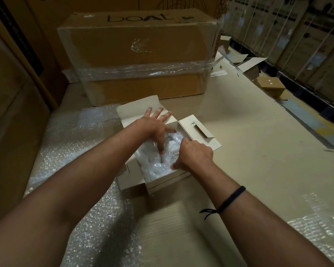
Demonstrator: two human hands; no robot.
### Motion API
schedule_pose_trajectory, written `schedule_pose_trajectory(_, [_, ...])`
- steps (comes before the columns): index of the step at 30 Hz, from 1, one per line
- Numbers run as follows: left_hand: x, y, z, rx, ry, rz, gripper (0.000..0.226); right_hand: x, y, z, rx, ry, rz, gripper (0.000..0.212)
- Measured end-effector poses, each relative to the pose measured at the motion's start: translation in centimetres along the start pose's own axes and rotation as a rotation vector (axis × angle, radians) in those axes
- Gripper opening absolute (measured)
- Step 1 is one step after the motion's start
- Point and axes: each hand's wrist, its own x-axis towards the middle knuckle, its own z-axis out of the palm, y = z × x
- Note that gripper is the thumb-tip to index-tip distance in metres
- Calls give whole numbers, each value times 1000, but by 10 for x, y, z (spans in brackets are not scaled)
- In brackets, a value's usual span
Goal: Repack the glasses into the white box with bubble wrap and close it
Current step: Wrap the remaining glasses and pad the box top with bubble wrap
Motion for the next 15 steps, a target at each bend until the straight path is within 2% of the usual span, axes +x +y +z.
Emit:
schedule_pose_trajectory(3, [0, 6, -2, 54, 26, -13, 112, 4, -3, -4, -35, -49, -11, 66])
schedule_pose_trajectory(8, [-7, 7, 2, 16, 143, 13, 111, 3, -1, -6, -18, -66, -14, 62])
schedule_pose_trajectory(10, [-20, 1, 0, -137, 213, -7, 100, -2, 3, -6, 21, -64, -19, 64])
schedule_pose_trajectory(12, [-41, -10, -1, -302, 293, -71, 77, -9, 9, -7, 58, -43, -39, 64])
schedule_pose_trajectory(14, [-66, -20, 6, -380, 390, -151, 55, -18, 18, -9, 89, 8, -67, 61])
schedule_pose_trajectory(15, [-78, -21, 12, -384, 412, -183, 52, -23, 22, -9, 99, 31, -85, 56])
